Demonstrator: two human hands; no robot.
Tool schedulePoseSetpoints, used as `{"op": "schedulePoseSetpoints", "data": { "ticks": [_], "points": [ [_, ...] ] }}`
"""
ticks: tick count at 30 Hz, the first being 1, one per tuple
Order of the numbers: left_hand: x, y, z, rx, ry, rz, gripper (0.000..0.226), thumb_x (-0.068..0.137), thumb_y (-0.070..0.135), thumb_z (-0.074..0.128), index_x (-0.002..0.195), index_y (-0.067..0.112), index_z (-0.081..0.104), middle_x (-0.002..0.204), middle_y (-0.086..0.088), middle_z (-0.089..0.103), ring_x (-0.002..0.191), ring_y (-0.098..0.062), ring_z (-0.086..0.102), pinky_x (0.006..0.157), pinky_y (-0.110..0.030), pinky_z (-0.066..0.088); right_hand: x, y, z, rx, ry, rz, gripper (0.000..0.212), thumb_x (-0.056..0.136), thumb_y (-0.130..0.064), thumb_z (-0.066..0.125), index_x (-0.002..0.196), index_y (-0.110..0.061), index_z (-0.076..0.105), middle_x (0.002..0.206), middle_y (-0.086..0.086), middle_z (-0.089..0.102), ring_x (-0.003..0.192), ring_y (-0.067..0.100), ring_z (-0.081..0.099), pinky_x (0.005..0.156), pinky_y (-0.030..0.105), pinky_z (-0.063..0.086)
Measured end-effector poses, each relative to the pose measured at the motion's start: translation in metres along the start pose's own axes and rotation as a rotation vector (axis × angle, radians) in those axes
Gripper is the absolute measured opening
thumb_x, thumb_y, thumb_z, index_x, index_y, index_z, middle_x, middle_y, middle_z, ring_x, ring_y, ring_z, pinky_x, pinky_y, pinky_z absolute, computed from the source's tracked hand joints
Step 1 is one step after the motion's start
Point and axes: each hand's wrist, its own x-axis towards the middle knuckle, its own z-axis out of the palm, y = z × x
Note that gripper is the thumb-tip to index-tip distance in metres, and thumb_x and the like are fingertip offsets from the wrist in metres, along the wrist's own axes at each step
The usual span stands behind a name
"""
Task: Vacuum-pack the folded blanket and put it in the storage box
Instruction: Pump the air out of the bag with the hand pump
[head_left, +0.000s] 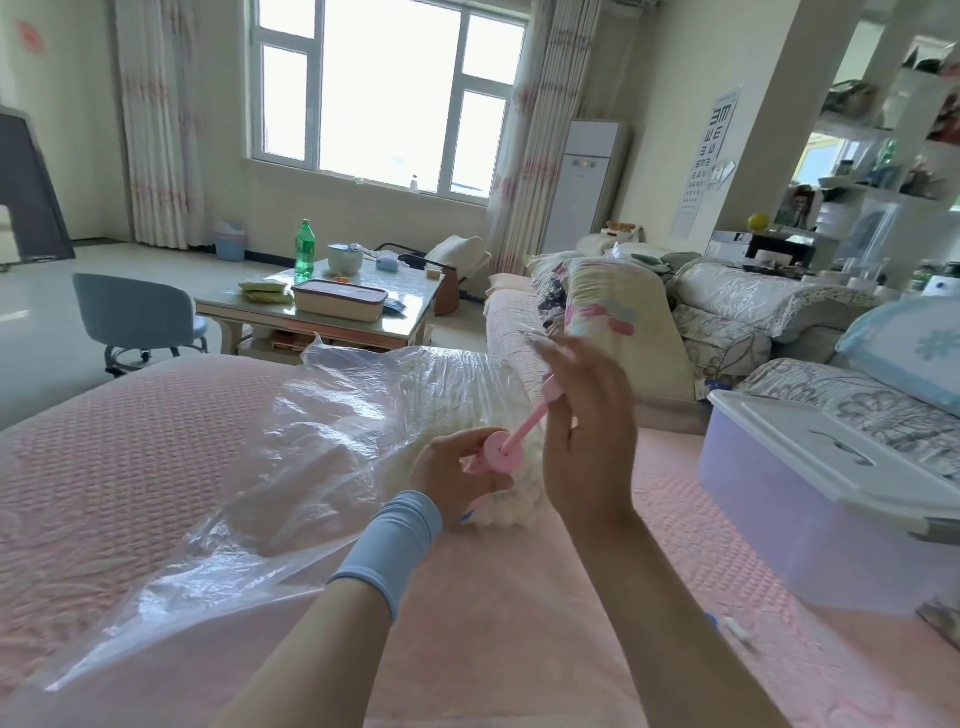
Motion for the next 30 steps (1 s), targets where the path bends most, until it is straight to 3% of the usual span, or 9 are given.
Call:
{"op": "schedulePoseSetpoints", "data": {
  "ticks": [3,5,7,12,14,20,22,27,30],
  "points": [
    [-0.002,0.002,0.001,-0.001,-0.012,0.013,0.052,0.062,0.030,0.082,0.112,0.031,0.070,0.097,0.013,0.073,0.091,-0.005,0.064,0.089,-0.023,0.049,-0.037,0.004,0.013,0.025,-0.404,0.139,0.043,0.090,0.008,0.054,0.123,-0.013,0.070,0.137,0.007,0.057,0.128,0.026,0.052,0.109,0.031,0.041],
    [-0.004,0.004,0.001,-0.019,-0.016,0.017,0.051,0.058,0.039,0.076,0.108,0.031,0.071,0.094,0.012,0.073,0.088,-0.004,0.064,0.090,-0.026,0.050,-0.039,0.006,0.015,0.049,-0.523,0.171,0.039,0.092,0.006,0.054,0.122,-0.013,0.071,0.138,0.007,0.057,0.127,0.028,0.055,0.105,0.039,0.046],
    [-0.004,0.004,-0.001,-0.029,0.008,0.015,0.047,0.063,0.030,0.080,0.109,0.033,0.071,0.095,0.014,0.073,0.089,-0.003,0.064,0.090,-0.026,0.050,-0.024,0.003,0.010,0.063,-0.452,0.138,0.039,0.092,0.007,0.054,0.121,-0.013,0.071,0.138,0.007,0.057,0.126,0.026,0.055,0.105,0.036,0.046],
    [-0.002,0.002,-0.003,-0.019,0.019,-0.009,0.054,0.063,0.019,0.086,0.111,0.037,0.070,0.100,0.014,0.072,0.098,-0.008,0.065,0.091,-0.026,0.050,0.023,-0.004,-0.010,0.084,0.071,-0.066,0.034,0.097,0.001,0.046,0.119,-0.015,0.065,0.137,0.005,0.058,0.132,0.018,0.050,0.108,0.033,0.043],
    [-0.003,0.003,-0.001,-0.022,0.005,-0.017,0.055,0.063,0.018,0.086,0.113,0.034,0.069,0.101,0.013,0.072,0.096,-0.010,0.066,0.089,-0.024,0.051,0.014,-0.003,-0.005,0.064,0.089,-0.049,0.034,0.098,-0.002,0.043,0.121,-0.015,0.065,0.139,0.006,0.057,0.133,0.020,0.049,0.108,0.033,0.042],
    [-0.008,0.005,0.002,-0.078,0.000,0.013,0.042,0.065,0.019,0.079,0.105,0.028,0.072,0.089,0.013,0.073,0.084,-0.007,0.067,0.080,-0.021,0.055,-0.044,0.005,0.016,0.022,-0.521,0.168,0.040,0.090,0.008,0.053,0.121,-0.011,0.070,0.139,0.009,0.056,0.127,0.031,0.053,0.105,0.043,0.045],
    [-0.007,0.004,0.000,-0.091,0.017,0.012,0.044,0.067,0.016,0.081,0.107,0.030,0.072,0.092,0.012,0.074,0.086,-0.008,0.068,0.084,-0.027,0.056,-0.030,0.002,0.011,0.033,-0.447,0.116,0.040,0.089,0.009,0.054,0.119,-0.010,0.071,0.135,0.010,0.059,0.125,0.031,0.054,0.106,0.041,0.045],
    [-0.003,0.003,-0.003,-0.092,0.028,-0.010,0.056,0.061,0.014,0.087,0.099,0.051,0.067,0.099,0.012,0.073,0.095,-0.012,0.068,0.091,-0.030,0.054,0.020,-0.003,-0.006,0.074,0.102,-0.129,0.037,0.095,0.002,0.047,0.121,-0.016,0.065,0.136,0.003,0.057,0.128,0.021,0.051,0.104,0.037,0.046],
    [-0.005,0.002,-0.001,-0.077,0.010,-0.015,0.055,0.061,0.015,0.087,0.103,0.045,0.069,0.099,0.012,0.073,0.095,-0.012,0.067,0.092,-0.034,0.054,0.005,-0.001,0.002,0.063,0.103,-0.085,0.038,0.095,0.002,0.046,0.123,-0.016,0.064,0.137,0.005,0.056,0.130,0.018,0.048,0.103,0.037,0.046]
  ]
}}
